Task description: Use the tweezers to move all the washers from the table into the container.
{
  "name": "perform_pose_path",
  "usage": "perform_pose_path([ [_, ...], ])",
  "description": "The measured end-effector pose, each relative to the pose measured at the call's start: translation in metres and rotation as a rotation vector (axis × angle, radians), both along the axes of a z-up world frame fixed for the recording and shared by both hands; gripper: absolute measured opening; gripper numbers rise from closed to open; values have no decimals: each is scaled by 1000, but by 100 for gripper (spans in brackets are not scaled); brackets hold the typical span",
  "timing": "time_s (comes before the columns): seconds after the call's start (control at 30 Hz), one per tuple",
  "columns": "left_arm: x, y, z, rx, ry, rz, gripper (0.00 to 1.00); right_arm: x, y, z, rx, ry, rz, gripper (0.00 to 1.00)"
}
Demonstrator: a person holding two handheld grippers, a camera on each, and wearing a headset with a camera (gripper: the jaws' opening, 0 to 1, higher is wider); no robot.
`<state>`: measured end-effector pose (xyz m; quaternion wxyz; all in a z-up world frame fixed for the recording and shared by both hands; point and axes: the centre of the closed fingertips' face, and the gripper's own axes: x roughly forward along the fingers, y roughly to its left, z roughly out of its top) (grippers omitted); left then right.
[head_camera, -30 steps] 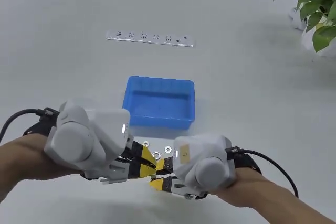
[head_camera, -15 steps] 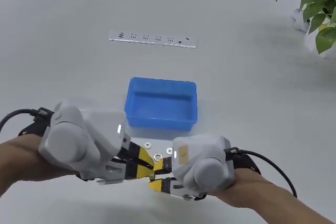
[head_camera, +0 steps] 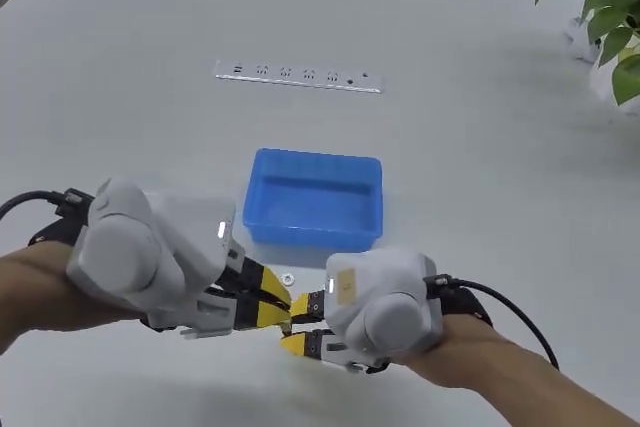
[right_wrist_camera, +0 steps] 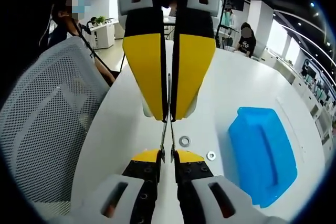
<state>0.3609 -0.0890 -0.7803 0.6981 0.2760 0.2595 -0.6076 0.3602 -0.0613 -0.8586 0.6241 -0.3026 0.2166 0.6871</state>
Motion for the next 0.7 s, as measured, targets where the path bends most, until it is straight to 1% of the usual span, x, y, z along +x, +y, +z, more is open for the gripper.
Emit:
perform_pose_path([
  [0.2, 3, 4, -1, 7, 1, 7, 6, 3, 3, -1, 0, -2, 3, 12],
  [0.47, 7, 5, -2, 10, 0, 11, 6, 10, 5, -3, 0, -6, 0, 12],
  [0.7, 9, 5, -3, 18, 0, 10, 6, 12, 7, -5, 1, 0, -2, 12],
])
